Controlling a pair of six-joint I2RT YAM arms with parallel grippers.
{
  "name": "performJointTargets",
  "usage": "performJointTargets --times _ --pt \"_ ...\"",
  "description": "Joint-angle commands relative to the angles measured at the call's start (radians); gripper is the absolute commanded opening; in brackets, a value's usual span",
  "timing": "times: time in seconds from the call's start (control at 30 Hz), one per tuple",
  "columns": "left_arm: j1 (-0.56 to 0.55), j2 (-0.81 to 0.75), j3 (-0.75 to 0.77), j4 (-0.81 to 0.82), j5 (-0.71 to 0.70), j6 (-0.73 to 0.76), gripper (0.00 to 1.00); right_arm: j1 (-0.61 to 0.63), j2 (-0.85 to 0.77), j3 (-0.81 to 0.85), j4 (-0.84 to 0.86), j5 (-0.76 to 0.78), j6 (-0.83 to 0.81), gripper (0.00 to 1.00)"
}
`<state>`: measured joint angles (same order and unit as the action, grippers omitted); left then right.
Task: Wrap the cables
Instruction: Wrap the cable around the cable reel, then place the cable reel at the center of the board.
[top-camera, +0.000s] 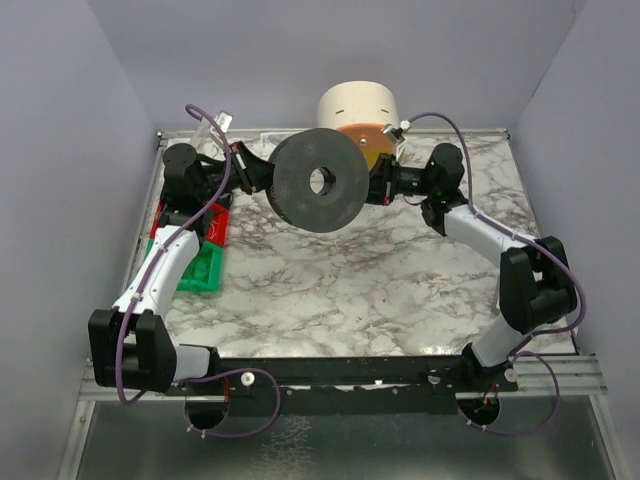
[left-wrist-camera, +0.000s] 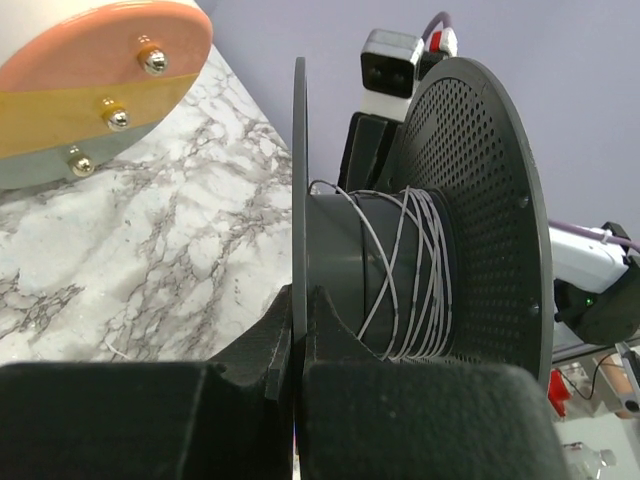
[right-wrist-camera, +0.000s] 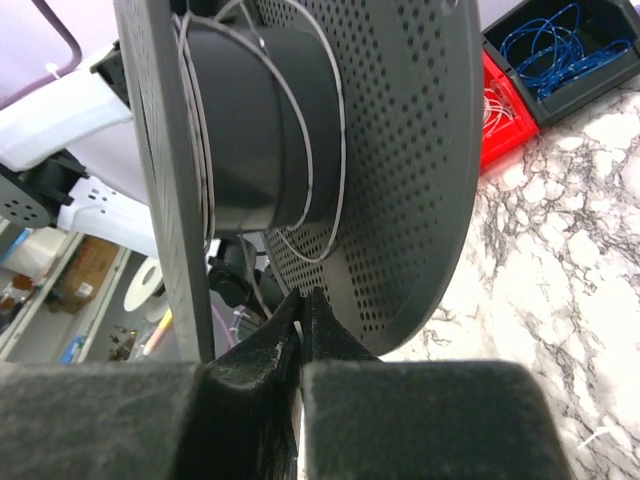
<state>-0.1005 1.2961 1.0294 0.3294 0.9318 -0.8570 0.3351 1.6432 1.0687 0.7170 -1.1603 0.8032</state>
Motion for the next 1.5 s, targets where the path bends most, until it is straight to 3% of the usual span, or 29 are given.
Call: performJointTargets --times 0.0,0.17,0.4,0.5,0.73,0.9,1.07,1.47 --pt "-0.013 -0.019 -0.011 0.060 0.049 -0.021 0.00 -0.022 0.022 0.056 0.033 -0.056 0.030 0.12" --pt "-0.015 -0.020 -0.024 0.060 0.053 -0.015 0.00 -0.072 0.021 0.081 0.008 -0.068 0.028 0.38" --pt "-0.016 -0.014 -0.025 0.060 0.050 -0.015 0.00 -0.167 0.011 0.119 -0.025 -0.065 0.032 0.55" --pt "-0.016 -0.014 -0.033 0.060 0.043 -0.013 0.00 -0.194 0.003 0.136 -0.035 -0.069 0.033 0.69" --pt "-0.015 -0.010 -0.043 0.060 0.035 -0.012 0.00 -0.235 -0.017 0.160 -0.109 -0.075 -0.010 0.71" --pt "-0.017 0.015 -0.063 0.060 0.003 -0.032 0.00 -0.246 -0.068 0.152 -0.358 -0.058 -0.263 0.71" --pt "-0.034 0.061 -0.066 0.063 -0.004 -0.045 0.00 -0.245 -0.117 0.075 -0.375 -0.080 -0.281 0.71" --pt "-0.183 0.258 -0.074 0.064 -0.004 0.004 0.00 -0.249 -0.323 0.001 -0.696 0.047 -0.560 0.72"
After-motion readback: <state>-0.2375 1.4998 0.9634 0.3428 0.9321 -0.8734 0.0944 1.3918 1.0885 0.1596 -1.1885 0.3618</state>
